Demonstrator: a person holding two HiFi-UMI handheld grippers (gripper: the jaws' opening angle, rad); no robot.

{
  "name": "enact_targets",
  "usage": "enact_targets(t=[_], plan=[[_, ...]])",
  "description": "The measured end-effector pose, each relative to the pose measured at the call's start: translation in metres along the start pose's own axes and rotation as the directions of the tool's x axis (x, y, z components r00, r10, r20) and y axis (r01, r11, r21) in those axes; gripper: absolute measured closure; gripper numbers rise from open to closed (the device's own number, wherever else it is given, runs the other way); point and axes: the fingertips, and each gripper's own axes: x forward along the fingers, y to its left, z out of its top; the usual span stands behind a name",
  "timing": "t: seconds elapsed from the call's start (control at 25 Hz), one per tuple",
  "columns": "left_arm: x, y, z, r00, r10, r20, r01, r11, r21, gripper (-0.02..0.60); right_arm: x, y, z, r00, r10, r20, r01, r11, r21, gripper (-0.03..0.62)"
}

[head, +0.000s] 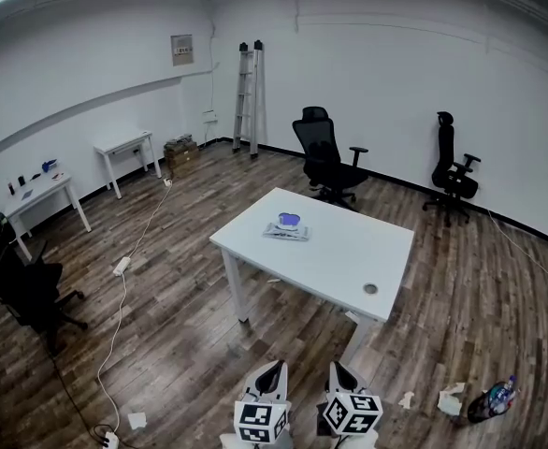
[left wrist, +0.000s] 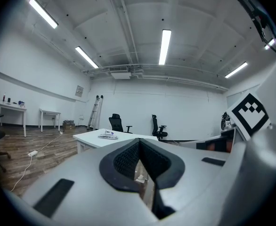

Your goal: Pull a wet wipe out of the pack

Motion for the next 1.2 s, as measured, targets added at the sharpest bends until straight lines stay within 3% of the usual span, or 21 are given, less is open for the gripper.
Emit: enact_targets(t=[1.2], plan=[[0.116,0.074,0.009,1.0,0.004,-0.014,-0.004,0.999,-0.038,0.583,0.129,-0.009,0.039,1.0,-0.017,-0.02,0.017,1.0,-0.015,0.585]])
